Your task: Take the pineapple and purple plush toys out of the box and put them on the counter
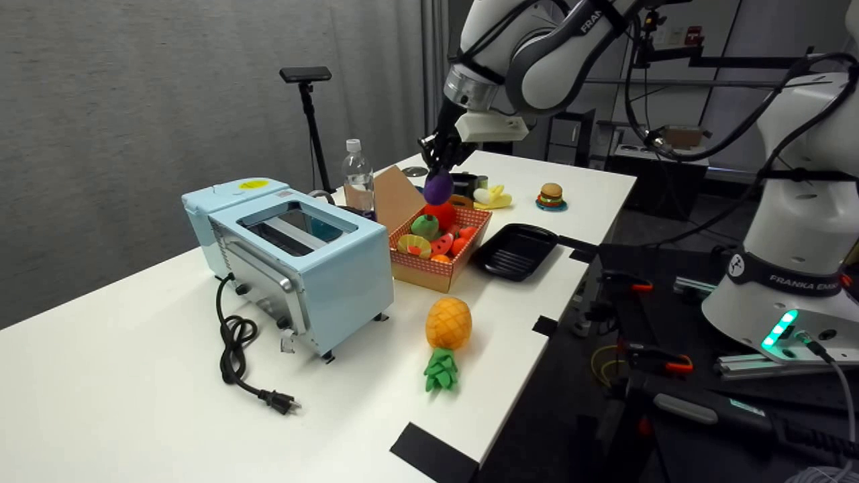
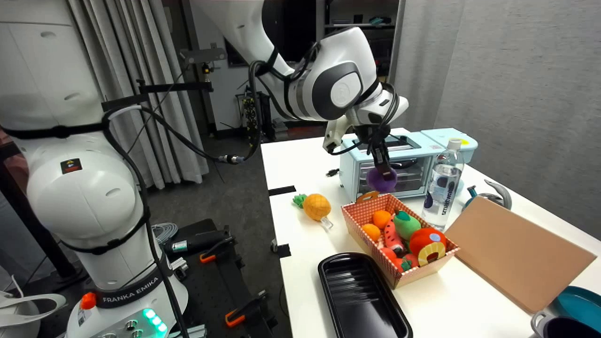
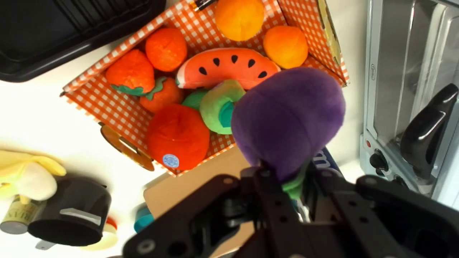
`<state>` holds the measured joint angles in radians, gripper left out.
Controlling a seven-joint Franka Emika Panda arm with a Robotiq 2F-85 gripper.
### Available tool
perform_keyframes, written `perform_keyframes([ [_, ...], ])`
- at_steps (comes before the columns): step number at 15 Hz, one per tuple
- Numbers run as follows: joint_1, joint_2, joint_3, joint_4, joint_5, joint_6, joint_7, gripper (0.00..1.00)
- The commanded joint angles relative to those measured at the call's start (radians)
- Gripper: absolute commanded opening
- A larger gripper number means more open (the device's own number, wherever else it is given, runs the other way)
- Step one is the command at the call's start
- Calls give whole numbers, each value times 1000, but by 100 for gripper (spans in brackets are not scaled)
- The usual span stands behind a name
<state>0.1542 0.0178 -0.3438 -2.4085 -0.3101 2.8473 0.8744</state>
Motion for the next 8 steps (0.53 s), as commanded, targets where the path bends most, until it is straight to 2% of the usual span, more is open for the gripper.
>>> perform_keyframes([
  [1,-11,-147,-9,-131,-107,37,161,5],
  [8,-136,-388,55,-354,-393,13,527,5],
])
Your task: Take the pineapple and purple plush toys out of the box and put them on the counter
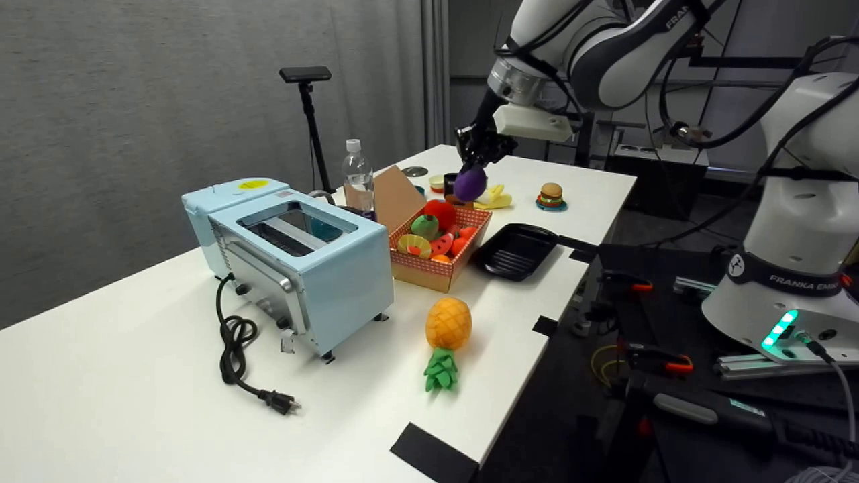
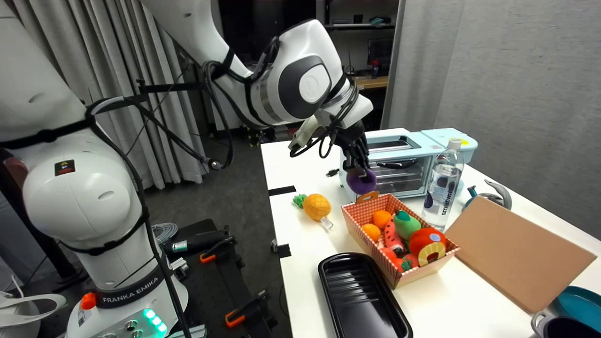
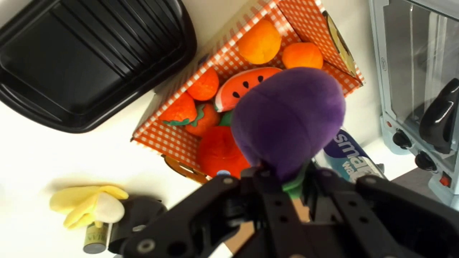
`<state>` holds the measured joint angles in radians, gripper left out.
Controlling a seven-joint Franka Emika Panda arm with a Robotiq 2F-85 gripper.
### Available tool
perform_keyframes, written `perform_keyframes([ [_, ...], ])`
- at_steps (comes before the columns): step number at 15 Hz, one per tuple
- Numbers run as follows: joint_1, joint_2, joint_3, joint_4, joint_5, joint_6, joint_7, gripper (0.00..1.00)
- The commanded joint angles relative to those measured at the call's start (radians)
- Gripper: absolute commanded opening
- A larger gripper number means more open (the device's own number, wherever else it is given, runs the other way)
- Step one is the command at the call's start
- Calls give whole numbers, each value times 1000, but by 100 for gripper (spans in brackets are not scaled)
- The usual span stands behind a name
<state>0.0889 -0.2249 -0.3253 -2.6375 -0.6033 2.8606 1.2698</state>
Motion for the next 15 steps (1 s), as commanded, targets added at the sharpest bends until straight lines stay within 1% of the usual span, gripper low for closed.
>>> perform_keyframes([
  [1,-89,-175,44,-155,-120,-2,164,5],
  [2,-100,-199,45,-183,-123,-5,180,5],
  [3,-52,-165,9,-145,-95,-24,178,5],
  [4,-18,-146,-21,-125,-76,-26,164,44],
  [5,-10,-155,-30,-131,-70,-33,155,45],
  [6,0,-153,-41,-128,-67,-36,149,51],
  [12,79,-150,-102,-126,-50,-66,117,96],
  [13,96,-150,-115,-126,-42,-70,107,100],
  [15,140,-151,-146,-126,-14,-82,76,100],
])
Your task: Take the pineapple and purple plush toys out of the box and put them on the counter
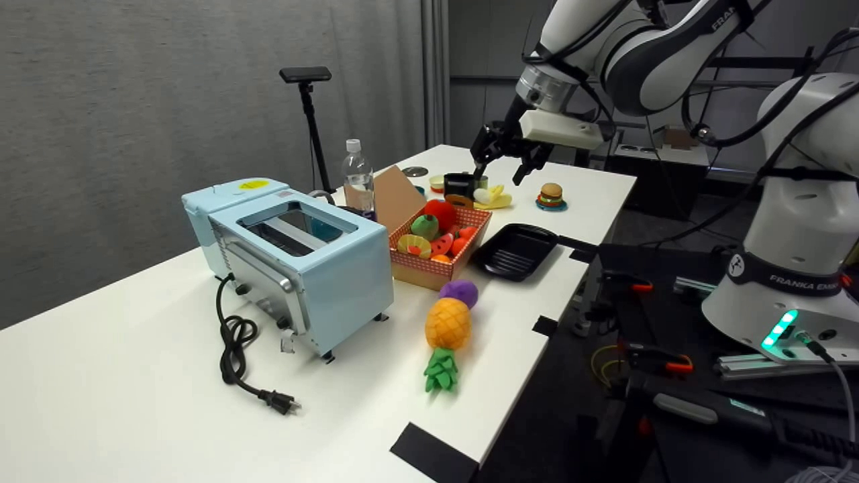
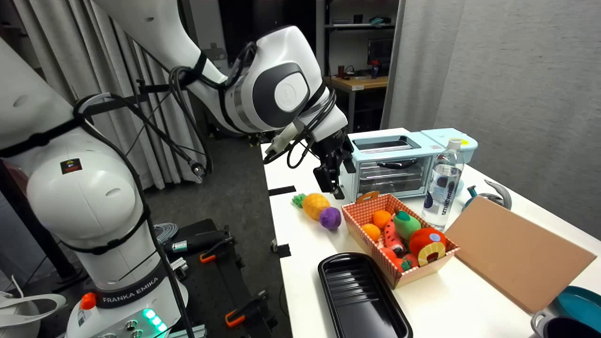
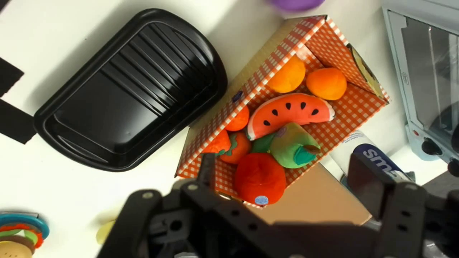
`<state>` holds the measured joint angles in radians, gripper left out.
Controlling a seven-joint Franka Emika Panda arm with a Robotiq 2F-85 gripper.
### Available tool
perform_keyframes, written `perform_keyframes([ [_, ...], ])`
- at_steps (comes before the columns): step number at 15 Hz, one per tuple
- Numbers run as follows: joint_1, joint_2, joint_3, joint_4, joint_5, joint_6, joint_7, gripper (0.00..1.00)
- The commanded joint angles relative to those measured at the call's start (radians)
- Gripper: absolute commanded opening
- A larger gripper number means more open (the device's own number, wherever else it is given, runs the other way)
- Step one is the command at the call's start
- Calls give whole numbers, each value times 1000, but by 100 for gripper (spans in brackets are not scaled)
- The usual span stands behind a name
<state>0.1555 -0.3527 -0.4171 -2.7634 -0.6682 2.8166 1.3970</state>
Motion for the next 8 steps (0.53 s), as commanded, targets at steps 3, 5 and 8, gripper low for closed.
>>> perform_keyframes([
  [3,70,0,-50,0,58,-23,-48,100],
  [5,109,0,-79,1,91,-31,-78,100],
  [8,117,0,-87,1,93,-31,-79,100],
])
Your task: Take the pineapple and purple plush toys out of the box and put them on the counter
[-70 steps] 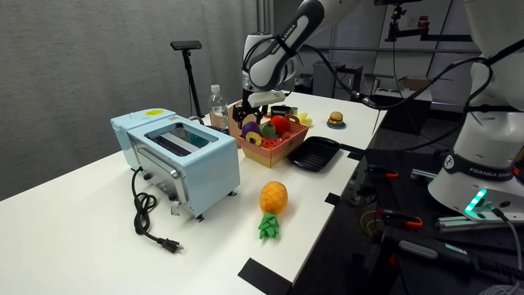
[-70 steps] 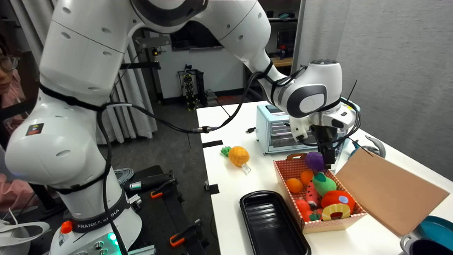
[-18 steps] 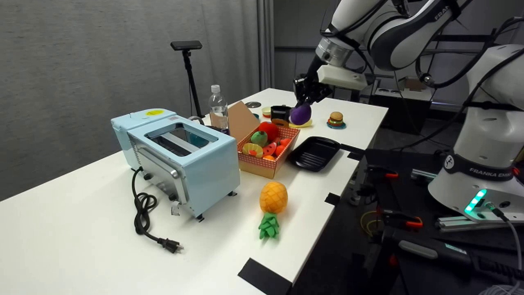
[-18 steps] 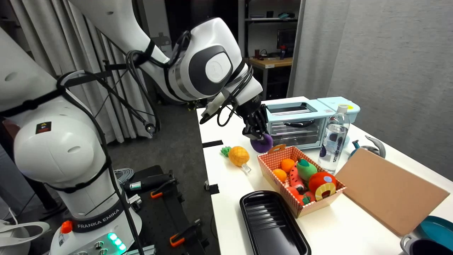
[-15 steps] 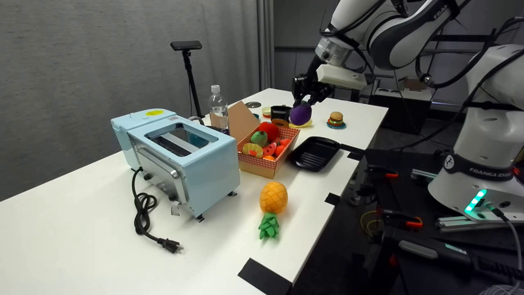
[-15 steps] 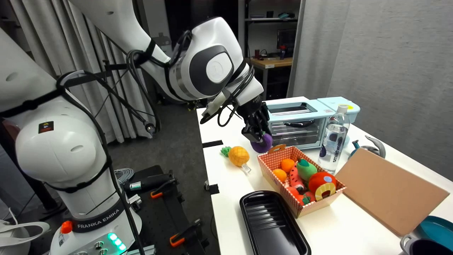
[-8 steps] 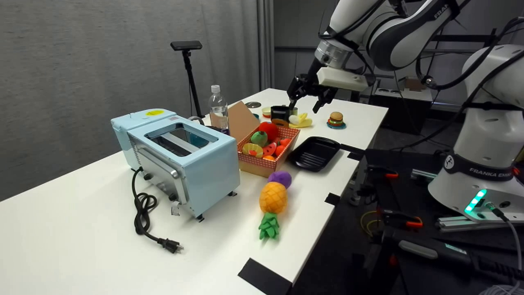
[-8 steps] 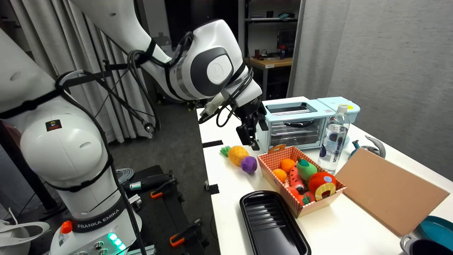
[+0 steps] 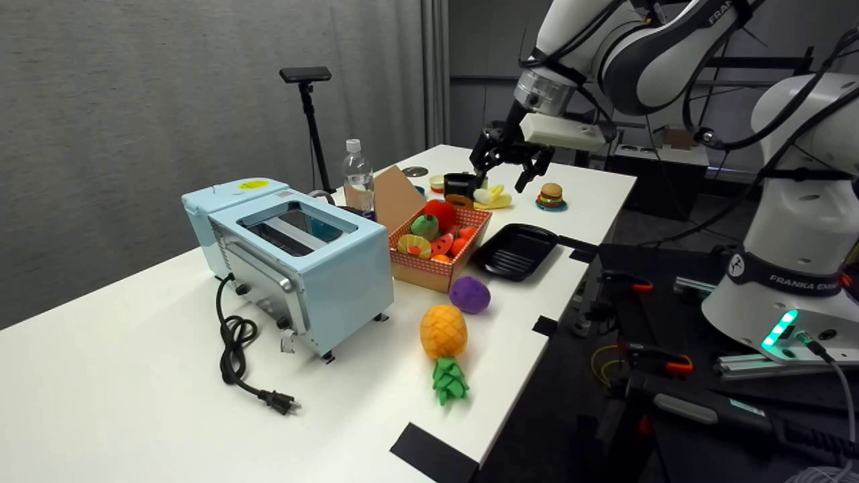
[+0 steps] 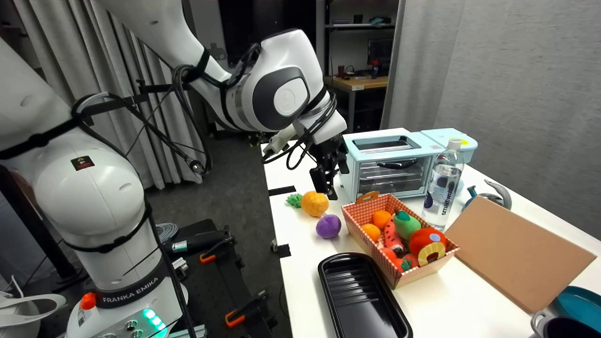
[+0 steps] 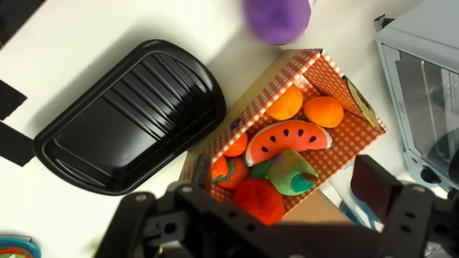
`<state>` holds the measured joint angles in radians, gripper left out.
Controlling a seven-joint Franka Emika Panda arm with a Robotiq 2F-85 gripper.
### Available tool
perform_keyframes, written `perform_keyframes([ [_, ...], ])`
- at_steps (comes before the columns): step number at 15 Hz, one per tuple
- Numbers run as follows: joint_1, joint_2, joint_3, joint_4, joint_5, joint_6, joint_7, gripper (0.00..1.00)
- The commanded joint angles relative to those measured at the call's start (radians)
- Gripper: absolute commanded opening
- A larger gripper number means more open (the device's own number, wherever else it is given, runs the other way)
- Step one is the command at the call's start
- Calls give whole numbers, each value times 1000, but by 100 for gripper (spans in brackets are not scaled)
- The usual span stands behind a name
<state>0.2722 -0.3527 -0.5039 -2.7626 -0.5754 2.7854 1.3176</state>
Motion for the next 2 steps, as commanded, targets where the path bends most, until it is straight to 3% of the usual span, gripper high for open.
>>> perform_keyframes([
  [1,0,0,-1,0,0,0,0,100],
  [2,0,0,-1,0,0,0,0,100],
])
